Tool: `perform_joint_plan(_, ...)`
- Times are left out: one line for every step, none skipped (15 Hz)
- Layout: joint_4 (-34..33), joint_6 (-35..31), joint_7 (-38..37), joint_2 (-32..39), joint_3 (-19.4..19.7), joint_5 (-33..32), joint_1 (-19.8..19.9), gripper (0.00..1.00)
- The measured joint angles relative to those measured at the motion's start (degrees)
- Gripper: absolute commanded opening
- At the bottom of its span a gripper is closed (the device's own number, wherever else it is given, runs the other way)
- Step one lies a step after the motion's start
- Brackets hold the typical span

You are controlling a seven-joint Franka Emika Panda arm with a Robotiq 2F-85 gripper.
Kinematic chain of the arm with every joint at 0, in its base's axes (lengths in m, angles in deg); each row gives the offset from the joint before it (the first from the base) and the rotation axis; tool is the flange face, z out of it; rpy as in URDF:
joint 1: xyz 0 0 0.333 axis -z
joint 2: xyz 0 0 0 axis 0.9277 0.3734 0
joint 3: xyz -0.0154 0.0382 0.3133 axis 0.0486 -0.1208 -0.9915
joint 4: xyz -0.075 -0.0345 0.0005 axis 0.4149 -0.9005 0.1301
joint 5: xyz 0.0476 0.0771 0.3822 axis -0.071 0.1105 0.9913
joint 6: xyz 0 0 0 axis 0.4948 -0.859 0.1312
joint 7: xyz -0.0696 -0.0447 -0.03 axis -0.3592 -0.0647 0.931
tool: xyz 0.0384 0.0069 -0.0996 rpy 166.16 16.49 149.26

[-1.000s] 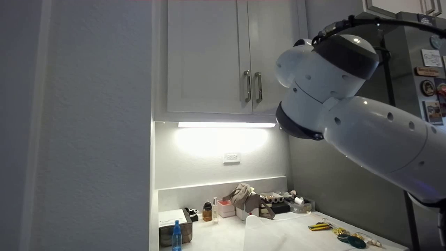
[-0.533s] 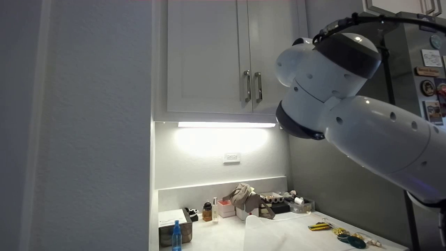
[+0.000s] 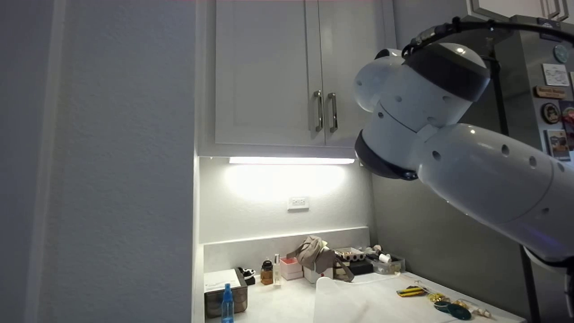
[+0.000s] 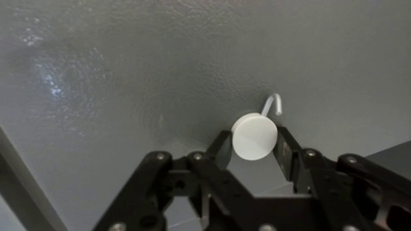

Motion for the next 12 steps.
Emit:
perform_joint_plan(0.0, 0.1, 0.0, 0.0, 0.0, -0.1, 0.0, 0.15)
perform_joint_plan(-0.1, 0.2, 0.0, 0.0, 0.0, -0.3, 0.0, 0.15)
perform_joint_plan(-0.1, 0.2, 0.0, 0.0, 0.0, -0.6, 0.1, 0.15)
perform_joint_plan(-0.2, 0.2, 0.0, -0.1, -0.1, -1.0, 0.2, 0.15)
perform_joint_plan(-0.2, 0.3, 0.0, -0.2, -0.1, -1.5, 0.4, 0.15)
perform_joint_plan(-0.3, 0.4, 0.0, -0.5, -0.2, -2.0, 0.7, 0.15)
perform_joint_plan(-0.4, 0.4, 0.0, -0.9, -0.2, -2.7, 1.2, 0.15)
perform_joint_plan(-0.5, 0.5, 0.0, -1.4, -0.2, -3.4, 1.9, 0.15)
perform_joint_plan(-0.7, 0.5, 0.0, -2.0, -0.1, -4.1, 2.6, 0.15)
perform_joint_plan(-0.8, 0.5, 0.0, -2.7, -0.1, -4.7, 3.5, 0.15)
perform_joint_plan(-1.0, 0.5, 0.1, -3.3, -0.1, -5.4, 4.2, 0.15)
perform_joint_plan(-1.1, 0.5, 0.2, -3.9, -0.1, -5.9, 4.9, 0.15)
